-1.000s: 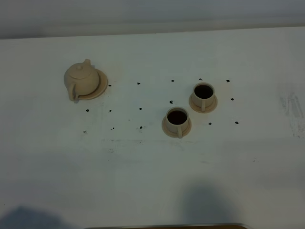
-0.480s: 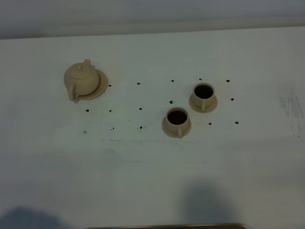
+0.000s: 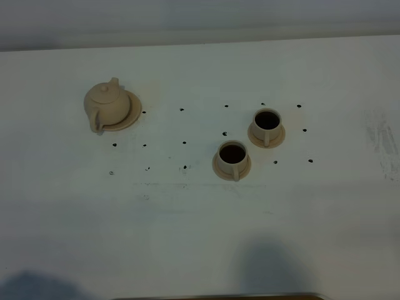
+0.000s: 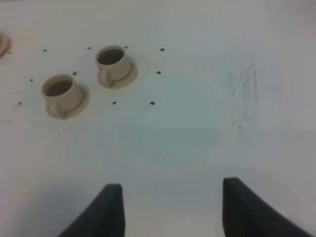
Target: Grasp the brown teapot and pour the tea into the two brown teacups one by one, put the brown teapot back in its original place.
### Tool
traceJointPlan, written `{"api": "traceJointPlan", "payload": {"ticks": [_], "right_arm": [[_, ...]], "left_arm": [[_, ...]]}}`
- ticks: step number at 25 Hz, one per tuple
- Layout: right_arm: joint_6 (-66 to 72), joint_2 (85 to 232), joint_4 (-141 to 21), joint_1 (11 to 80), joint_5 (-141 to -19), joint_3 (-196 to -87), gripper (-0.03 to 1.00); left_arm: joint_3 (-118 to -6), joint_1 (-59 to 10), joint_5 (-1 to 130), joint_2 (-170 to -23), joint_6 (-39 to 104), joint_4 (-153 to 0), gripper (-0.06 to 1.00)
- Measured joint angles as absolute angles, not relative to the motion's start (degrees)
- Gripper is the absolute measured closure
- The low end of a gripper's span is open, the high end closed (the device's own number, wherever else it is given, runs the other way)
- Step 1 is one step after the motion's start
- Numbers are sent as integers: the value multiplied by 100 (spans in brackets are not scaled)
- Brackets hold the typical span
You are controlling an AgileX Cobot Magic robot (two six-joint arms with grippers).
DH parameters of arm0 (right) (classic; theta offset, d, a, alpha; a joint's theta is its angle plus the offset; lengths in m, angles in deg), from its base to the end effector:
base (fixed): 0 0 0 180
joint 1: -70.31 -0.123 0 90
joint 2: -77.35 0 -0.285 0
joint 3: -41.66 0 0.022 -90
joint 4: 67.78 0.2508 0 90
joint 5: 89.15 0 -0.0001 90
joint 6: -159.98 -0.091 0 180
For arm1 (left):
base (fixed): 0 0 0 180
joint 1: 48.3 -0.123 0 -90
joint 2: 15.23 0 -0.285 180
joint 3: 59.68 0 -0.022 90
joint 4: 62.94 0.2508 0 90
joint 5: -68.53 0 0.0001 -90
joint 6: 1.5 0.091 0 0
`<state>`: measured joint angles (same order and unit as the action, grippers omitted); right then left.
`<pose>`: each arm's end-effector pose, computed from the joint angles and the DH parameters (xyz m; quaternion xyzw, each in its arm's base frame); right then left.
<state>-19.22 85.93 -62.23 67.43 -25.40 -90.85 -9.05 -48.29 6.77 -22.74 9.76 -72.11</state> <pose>-0.0077 0.0075 0.2787 -0.0310 0.8637 0.0574 0.4998 -0.0029 -0.0128 0.2667 0.0872 0.8584 -0.0306 0.5046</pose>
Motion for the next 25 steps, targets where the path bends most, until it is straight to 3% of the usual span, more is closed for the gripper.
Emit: {"api": "traceJointPlan", "payload": {"ticks": [25], "right_arm": [[-1431, 8593, -6377, 6866, -2540, -9085, 53]], "left_arm": [[-905, -4829, 677, -2268, 976, -7211, 44]]}}
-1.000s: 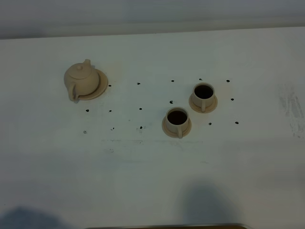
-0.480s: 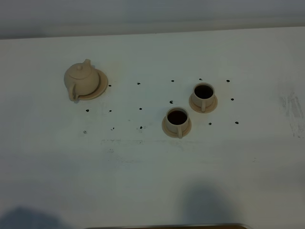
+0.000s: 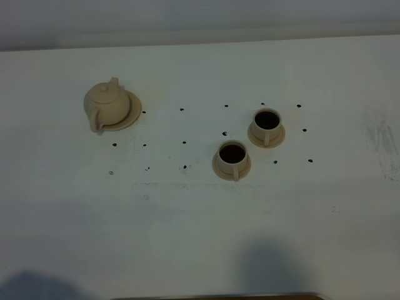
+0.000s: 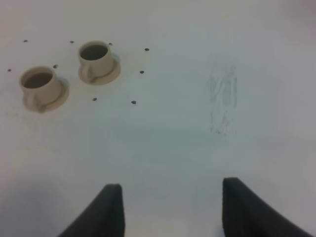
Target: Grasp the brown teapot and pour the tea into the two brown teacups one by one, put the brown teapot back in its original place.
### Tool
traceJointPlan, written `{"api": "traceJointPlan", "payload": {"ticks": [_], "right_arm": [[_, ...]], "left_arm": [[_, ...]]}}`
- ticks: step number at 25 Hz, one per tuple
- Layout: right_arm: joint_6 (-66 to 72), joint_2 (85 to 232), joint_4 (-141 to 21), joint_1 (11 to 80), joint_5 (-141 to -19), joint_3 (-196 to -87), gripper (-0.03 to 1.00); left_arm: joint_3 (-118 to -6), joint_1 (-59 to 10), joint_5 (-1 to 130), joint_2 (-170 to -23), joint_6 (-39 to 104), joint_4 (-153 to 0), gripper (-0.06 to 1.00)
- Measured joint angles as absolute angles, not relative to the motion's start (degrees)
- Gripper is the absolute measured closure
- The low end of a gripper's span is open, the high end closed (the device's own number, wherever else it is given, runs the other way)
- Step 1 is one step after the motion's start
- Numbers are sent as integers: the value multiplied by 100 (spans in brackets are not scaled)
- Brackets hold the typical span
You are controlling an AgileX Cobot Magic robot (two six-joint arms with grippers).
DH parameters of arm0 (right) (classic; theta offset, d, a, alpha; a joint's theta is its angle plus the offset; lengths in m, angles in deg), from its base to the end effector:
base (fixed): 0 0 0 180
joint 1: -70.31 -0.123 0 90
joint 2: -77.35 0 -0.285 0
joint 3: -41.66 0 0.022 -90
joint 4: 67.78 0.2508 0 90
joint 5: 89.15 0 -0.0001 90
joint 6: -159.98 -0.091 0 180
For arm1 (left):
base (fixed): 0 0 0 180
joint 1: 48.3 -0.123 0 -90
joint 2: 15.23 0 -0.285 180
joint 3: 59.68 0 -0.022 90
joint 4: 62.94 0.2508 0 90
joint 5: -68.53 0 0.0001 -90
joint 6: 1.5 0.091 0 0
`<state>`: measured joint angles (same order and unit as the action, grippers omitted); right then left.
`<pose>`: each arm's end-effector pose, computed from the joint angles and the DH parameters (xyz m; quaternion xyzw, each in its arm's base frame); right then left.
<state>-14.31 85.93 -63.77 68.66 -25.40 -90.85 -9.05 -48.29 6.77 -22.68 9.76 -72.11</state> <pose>-0.0074 0.0055 0.2786 -0.0578 0.8628 0.0171 0.5020 -0.0030 -0.0128 0.2667 0.0872 0.8581 -0.0305 0.5050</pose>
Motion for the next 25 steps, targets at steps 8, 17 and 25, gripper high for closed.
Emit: {"api": "traceJointPlan", "payload": {"ticks": [8, 17, 25], "right_arm": [[-1426, 8593, -6377, 6866, -2534, -9085, 53], [-1426, 8593, -6377, 6866, -2534, -9085, 53], [-1426, 8593, -6377, 6866, -2534, -9085, 53]], "left_arm": [[-905, -4829, 677, -2268, 976, -7211, 44], [-905, -4829, 677, -2268, 976, -7211, 44], [-905, -4829, 677, -2268, 976, -7211, 44]]}}
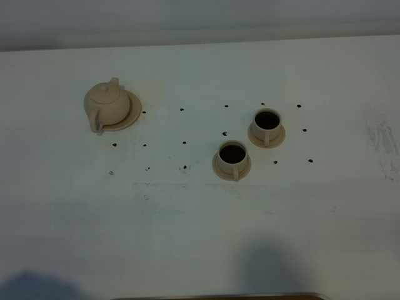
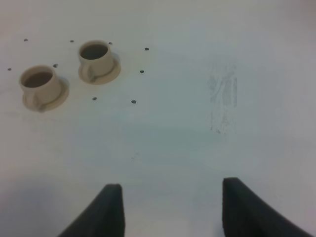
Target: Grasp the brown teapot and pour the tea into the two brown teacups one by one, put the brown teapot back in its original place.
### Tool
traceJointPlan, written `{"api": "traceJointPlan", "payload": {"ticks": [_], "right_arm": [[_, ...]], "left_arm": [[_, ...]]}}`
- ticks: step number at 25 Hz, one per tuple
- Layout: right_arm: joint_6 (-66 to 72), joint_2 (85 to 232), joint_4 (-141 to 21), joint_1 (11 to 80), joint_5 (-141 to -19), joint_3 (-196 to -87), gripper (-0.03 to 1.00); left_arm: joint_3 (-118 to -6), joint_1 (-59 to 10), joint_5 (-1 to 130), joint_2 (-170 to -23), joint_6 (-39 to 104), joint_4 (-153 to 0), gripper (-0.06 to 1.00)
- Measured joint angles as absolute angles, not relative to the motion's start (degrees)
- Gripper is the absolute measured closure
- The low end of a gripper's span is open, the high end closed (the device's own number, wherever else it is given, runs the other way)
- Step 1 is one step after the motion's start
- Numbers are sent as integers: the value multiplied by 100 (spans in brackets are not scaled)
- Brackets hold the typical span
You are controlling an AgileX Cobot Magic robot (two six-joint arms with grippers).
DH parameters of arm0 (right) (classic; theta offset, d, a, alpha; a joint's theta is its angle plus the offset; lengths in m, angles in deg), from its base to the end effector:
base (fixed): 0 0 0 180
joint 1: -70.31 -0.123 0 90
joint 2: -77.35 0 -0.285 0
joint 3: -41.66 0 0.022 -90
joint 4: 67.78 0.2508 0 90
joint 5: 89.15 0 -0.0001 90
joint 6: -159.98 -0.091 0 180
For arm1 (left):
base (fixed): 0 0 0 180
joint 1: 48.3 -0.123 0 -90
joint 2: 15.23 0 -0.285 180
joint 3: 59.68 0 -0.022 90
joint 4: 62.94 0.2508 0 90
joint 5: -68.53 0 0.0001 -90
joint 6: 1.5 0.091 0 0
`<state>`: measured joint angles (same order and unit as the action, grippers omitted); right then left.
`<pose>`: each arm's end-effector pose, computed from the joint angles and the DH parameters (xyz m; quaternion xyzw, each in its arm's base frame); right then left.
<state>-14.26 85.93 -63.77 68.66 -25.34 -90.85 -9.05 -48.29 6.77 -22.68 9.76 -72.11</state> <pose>-0.0074 0.0055 0.2785 -0.0583 0.8630 0.0169 0.5015 -0.0030 -0.0128 0.2667 0.0872 0.8581 -0.0305 0.5050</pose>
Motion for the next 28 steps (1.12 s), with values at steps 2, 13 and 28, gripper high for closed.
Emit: {"api": "traceJointPlan", "payload": {"ticks": [2, 13, 28], "right_arm": [[-1426, 8593, -6377, 6866, -2529, -9085, 53], [-1426, 8593, -6372, 6866, -2529, -9085, 53], [-1426, 8593, -6372, 6866, -2529, -9085, 53]], "left_arm": [[-905, -4829, 677, -2268, 976, -7211, 44], [-905, -4829, 677, -2268, 976, -7211, 44], [-905, -4829, 677, -2268, 976, -7211, 44]]}}
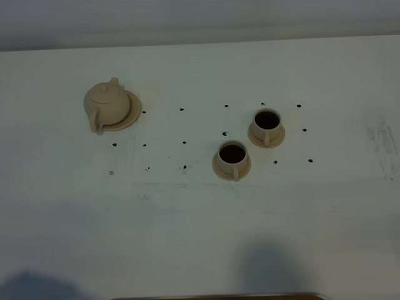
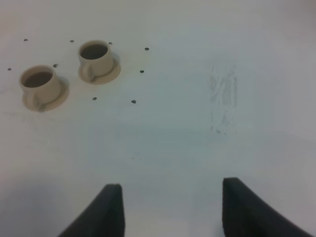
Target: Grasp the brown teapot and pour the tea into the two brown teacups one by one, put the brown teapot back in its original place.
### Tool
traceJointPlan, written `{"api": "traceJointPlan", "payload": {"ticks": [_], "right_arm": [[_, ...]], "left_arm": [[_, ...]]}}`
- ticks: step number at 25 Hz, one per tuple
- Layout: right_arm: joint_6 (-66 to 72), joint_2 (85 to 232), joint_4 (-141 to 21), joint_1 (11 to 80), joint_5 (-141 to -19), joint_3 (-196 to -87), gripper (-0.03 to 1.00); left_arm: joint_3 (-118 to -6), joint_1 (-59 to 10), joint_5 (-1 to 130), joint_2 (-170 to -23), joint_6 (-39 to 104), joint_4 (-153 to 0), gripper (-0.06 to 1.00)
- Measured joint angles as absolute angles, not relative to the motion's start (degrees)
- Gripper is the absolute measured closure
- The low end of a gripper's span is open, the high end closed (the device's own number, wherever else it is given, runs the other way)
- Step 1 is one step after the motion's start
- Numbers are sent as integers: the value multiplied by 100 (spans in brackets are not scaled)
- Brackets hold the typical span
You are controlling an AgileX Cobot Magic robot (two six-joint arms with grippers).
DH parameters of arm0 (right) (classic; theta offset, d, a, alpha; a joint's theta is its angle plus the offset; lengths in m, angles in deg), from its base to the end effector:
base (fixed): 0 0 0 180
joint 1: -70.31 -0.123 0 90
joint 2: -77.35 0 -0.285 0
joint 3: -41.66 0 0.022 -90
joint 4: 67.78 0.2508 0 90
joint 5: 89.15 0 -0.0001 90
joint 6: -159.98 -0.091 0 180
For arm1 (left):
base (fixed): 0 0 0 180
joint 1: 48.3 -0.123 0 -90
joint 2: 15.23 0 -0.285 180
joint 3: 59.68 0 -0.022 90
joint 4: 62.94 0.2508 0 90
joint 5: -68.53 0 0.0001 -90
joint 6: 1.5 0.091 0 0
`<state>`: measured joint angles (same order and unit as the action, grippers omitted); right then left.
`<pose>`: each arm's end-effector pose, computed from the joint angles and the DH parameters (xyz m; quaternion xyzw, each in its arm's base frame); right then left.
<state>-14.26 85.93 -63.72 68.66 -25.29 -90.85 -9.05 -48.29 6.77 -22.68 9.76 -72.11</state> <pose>-0.0075 0.0056 0.2784 -0.0583 0.8632 0.0174 0.5012 -0.0030 -0.0128 0.2667 0.0872 0.8581 -0.0305 0.5050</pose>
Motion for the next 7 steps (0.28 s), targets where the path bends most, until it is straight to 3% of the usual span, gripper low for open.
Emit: {"api": "traceJointPlan", "payload": {"ticks": [7], "right_arm": [[-1426, 8593, -6372, 6866, -2529, -9085, 53]], "left_arm": [[-905, -4829, 677, -2268, 976, -7211, 44]]}}
